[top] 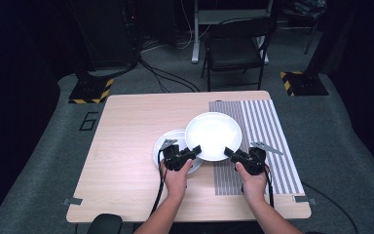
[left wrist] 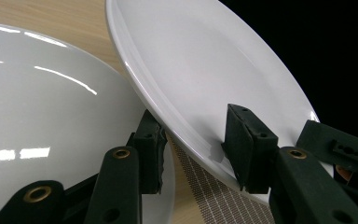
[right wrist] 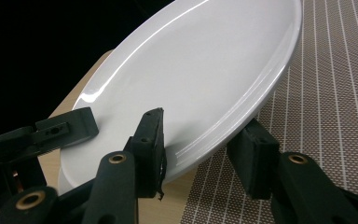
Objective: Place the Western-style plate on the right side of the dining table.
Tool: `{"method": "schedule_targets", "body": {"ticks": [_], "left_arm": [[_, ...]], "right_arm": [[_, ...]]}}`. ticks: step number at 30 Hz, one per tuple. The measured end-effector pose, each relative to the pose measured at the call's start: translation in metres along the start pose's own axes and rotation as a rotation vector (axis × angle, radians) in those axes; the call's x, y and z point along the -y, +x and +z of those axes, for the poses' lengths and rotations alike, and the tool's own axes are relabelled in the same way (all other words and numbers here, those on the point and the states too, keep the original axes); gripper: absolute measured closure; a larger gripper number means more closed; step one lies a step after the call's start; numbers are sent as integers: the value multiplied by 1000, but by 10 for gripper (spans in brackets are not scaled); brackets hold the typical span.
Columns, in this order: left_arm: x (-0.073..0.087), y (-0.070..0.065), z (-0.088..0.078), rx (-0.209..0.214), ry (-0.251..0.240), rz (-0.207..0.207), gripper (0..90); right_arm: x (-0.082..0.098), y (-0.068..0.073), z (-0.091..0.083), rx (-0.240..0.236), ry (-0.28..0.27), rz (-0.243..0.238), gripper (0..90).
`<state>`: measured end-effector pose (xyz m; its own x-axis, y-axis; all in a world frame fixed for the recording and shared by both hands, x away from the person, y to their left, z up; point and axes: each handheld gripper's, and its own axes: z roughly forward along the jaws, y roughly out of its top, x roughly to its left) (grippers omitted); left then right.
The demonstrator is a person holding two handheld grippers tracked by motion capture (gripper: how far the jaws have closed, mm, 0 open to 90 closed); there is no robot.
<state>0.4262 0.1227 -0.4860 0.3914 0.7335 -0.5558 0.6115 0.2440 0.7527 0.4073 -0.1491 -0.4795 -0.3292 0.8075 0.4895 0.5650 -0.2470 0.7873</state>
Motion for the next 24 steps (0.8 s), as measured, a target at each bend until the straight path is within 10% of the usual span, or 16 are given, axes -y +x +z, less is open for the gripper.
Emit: {"method": "schedule_targets", "body": {"ticks": [24], "left_arm": [[0,-13,16,39,29,40,581]], "right_arm": [[0,-11,-17,43,-35,15,557]]}}
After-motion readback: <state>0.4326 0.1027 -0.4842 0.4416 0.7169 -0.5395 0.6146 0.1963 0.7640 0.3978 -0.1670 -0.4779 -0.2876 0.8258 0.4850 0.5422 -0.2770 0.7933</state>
